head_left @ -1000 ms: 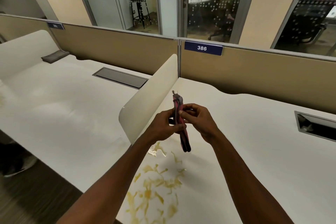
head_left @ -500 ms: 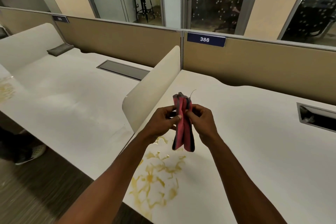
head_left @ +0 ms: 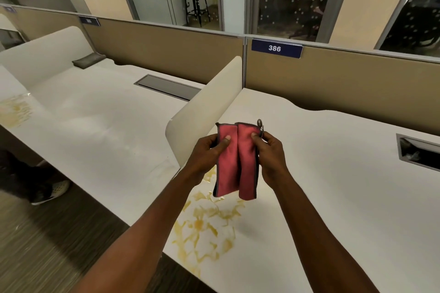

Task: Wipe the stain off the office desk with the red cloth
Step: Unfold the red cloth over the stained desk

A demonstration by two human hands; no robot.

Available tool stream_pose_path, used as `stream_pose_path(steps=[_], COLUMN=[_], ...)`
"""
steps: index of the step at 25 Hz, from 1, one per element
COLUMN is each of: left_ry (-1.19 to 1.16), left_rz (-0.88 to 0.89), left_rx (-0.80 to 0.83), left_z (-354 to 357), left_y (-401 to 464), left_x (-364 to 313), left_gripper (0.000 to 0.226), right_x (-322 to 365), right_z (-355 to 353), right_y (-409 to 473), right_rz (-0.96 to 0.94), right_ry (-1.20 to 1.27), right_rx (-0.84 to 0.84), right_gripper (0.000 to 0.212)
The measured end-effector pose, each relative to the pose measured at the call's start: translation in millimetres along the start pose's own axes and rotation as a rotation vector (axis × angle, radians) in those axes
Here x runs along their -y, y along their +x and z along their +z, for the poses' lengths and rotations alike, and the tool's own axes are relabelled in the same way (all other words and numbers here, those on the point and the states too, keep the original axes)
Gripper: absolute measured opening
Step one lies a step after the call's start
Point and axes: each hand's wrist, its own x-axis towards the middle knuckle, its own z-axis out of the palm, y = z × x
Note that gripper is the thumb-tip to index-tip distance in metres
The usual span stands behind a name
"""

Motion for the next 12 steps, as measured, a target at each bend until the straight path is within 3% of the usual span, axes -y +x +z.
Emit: stream_pose_path(steps=[7,12], left_ry=[0.100,0.325], left_rz=[0.036,0.024], left_rx=[-0.192,-0.233], left_z=[-32,-41], left_y=[24,49], left_x=[0,-2], left_gripper=[0.015,0.013], right_x=[16,17], right_z=[-28,-57], right_y=[32,66], right_rz=[-0.071,-0.115], right_ry=[-0.117,-0.324], right_rx=[-0.085,-0.112], right_gripper=[0.016,0.011])
